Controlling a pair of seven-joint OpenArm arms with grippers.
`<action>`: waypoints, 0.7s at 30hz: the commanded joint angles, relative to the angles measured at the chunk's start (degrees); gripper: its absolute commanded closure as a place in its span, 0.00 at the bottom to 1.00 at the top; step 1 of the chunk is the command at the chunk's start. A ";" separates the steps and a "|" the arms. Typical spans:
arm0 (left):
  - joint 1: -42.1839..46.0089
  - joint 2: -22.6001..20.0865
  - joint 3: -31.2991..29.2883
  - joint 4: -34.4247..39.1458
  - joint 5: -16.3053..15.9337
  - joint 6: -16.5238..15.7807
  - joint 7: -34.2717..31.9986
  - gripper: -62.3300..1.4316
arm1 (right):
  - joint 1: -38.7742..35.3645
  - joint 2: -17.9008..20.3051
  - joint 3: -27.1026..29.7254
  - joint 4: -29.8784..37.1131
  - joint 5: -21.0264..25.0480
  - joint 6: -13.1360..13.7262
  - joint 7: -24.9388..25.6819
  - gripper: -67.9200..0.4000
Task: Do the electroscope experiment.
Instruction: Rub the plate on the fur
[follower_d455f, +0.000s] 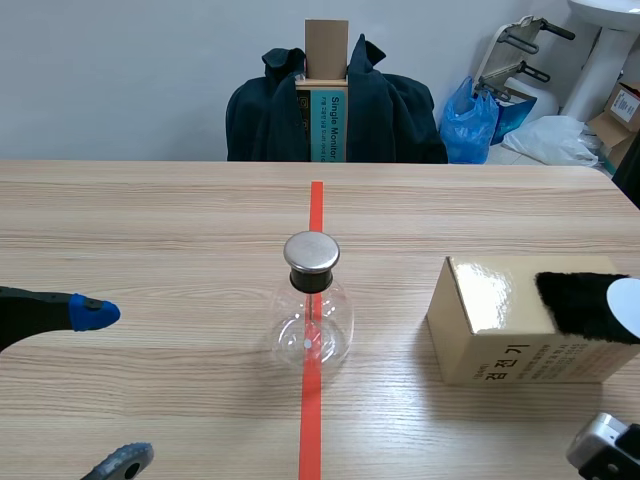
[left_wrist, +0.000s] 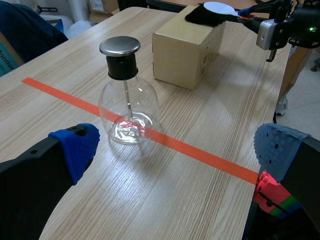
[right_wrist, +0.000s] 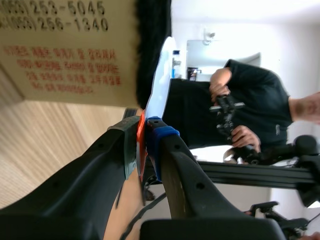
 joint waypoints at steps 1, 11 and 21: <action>-0.15 0.17 -0.48 0.57 -0.61 -0.07 -0.68 0.00 | 0.04 0.68 0.13 1.07 -0.26 0.94 4.94 0.98; -0.15 0.17 -0.48 0.57 -0.59 -0.07 -0.68 0.00 | 0.22 0.02 -0.22 1.09 -0.44 0.83 5.88 0.98; -0.15 0.17 -0.48 0.57 -0.59 -0.07 -0.68 0.00 | 0.81 -0.39 -0.26 1.14 -0.46 -0.66 2.89 0.98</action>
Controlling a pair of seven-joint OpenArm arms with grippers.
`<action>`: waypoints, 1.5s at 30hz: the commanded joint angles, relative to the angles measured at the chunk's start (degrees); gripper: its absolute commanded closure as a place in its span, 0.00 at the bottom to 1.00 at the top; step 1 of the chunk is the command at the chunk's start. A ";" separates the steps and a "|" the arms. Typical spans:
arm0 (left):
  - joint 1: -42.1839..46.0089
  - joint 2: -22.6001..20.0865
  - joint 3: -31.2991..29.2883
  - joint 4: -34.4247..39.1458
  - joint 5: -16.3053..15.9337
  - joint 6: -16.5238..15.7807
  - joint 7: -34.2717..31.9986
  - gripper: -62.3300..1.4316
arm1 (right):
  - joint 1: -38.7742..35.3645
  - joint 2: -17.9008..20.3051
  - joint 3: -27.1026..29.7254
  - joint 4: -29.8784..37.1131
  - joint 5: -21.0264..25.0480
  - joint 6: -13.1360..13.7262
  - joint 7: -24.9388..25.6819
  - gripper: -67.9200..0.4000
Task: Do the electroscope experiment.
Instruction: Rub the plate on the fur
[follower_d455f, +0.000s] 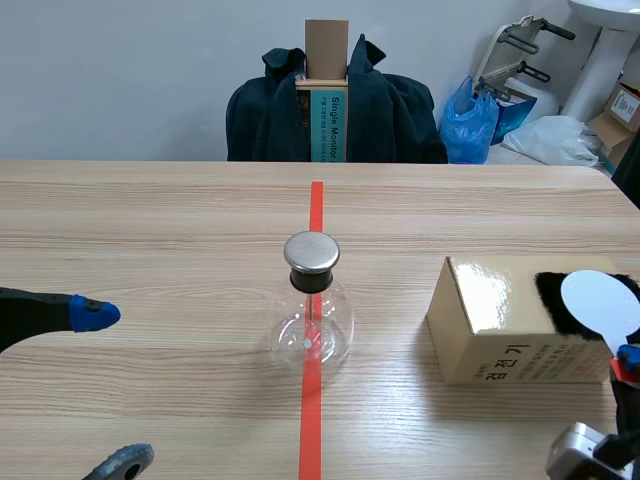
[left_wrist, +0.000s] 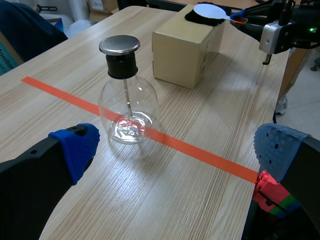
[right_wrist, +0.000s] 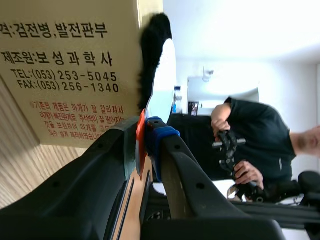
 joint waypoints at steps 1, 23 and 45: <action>-0.15 0.17 -0.48 0.57 -0.61 -0.07 -0.81 0.00 | 0.15 0.09 0.09 0.74 0.22 0.26 -3.78 0.98; -0.15 0.17 -0.48 0.57 -0.61 -0.07 -0.81 0.00 | 0.15 0.28 0.09 0.74 0.22 1.97 1.07 0.98; -0.15 0.17 -0.48 0.57 -0.59 -0.07 0.17 0.00 | 0.13 0.74 6.45 18.16 4.04 12.00 0.90 0.98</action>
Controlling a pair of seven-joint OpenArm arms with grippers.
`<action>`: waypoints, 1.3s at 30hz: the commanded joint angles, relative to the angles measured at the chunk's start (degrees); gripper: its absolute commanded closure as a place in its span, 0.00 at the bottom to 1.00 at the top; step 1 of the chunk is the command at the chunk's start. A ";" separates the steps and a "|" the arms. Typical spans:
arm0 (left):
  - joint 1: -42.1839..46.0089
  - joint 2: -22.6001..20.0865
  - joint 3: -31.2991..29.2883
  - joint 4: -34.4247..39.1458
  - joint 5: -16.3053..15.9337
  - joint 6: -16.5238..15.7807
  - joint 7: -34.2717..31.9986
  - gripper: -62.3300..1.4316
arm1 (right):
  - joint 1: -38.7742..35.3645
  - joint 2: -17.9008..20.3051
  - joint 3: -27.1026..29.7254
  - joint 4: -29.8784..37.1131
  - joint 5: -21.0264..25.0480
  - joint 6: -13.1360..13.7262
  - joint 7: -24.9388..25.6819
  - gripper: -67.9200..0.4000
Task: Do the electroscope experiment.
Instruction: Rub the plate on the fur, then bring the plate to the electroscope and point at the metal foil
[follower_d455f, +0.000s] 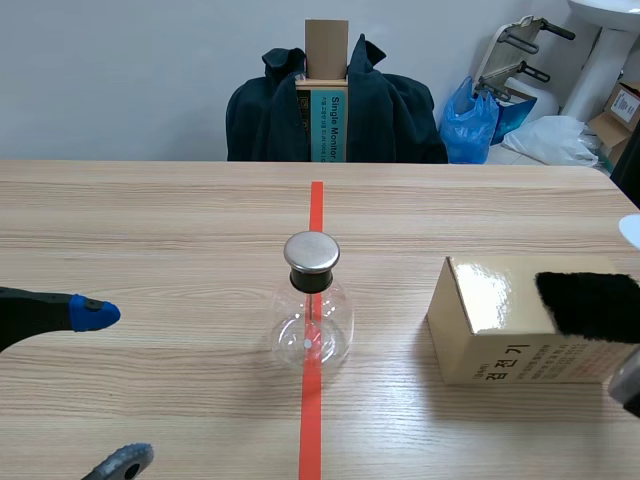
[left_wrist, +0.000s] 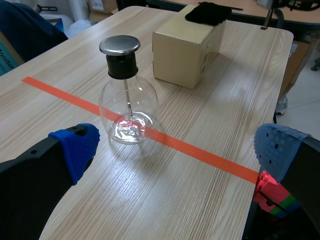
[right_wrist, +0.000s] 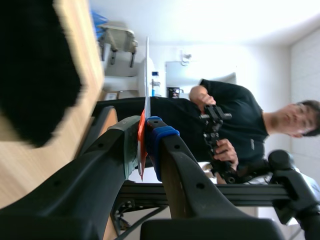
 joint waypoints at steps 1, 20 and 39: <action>-0.17 0.17 -0.48 0.57 -0.59 -0.07 0.39 0.00 | 0.04 0.98 1.07 2.84 1.44 0.68 -0.31 0.98; -19.04 0.17 5.25 -14.53 -0.59 -3.37 5.90 0.94 | 0.07 3.78 1.68 24.57 9.25 18.49 -6.49 0.98; -43.89 11.47 27.04 -41.92 4.42 -1.05 -1.81 0.93 | 6.36 8.94 -5.40 29.88 10.75 27.32 -7.39 0.98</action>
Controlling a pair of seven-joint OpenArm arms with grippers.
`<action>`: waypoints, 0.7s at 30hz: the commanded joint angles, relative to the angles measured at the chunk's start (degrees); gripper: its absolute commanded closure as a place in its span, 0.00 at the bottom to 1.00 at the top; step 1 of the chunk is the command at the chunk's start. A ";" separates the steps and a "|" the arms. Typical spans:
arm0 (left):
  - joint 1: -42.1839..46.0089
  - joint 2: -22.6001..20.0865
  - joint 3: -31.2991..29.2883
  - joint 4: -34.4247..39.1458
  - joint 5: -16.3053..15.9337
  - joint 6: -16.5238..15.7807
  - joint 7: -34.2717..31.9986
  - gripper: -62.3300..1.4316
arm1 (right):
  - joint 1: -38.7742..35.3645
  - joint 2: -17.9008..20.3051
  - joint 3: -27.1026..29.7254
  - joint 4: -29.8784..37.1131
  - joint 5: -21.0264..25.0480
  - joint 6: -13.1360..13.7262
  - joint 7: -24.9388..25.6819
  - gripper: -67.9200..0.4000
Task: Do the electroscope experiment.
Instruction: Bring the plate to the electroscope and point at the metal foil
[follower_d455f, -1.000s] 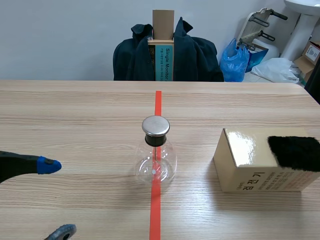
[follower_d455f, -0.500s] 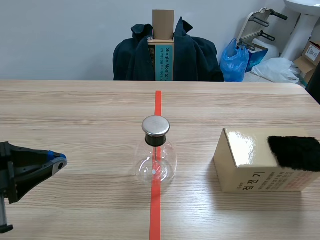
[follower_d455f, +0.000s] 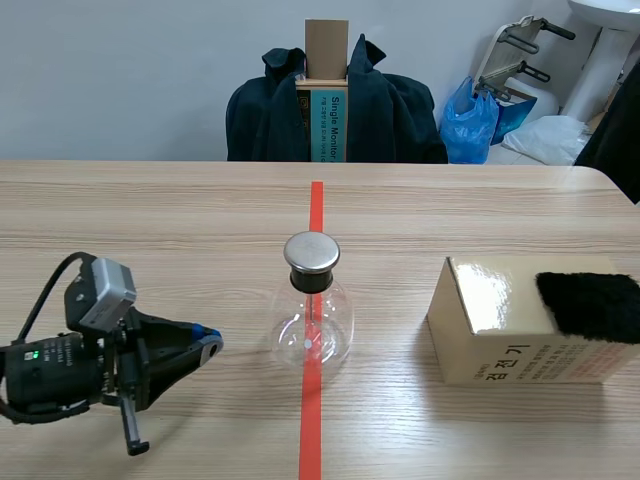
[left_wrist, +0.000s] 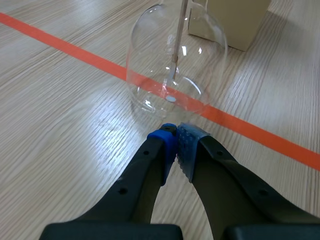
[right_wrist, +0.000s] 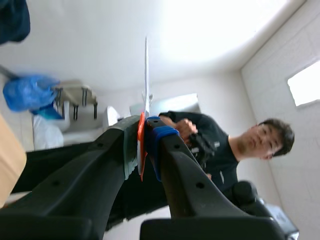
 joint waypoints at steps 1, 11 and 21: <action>-1.07 0.37 0.07 0.50 -0.39 0.46 -0.81 0.93 | 1.20 2.40 -0.68 1.16 0.87 -0.59 -0.22 0.98; -2.97 3.13 2.51 -2.75 -0.37 4.74 -0.61 0.93 | 3.15 10.60 -19.10 -0.72 3.54 0.57 -7.04 0.98; -2.97 3.85 2.51 -3.37 -0.39 5.62 -0.57 0.93 | 6.97 10.69 -34.18 -13.99 -1.64 -12.07 -6.12 0.98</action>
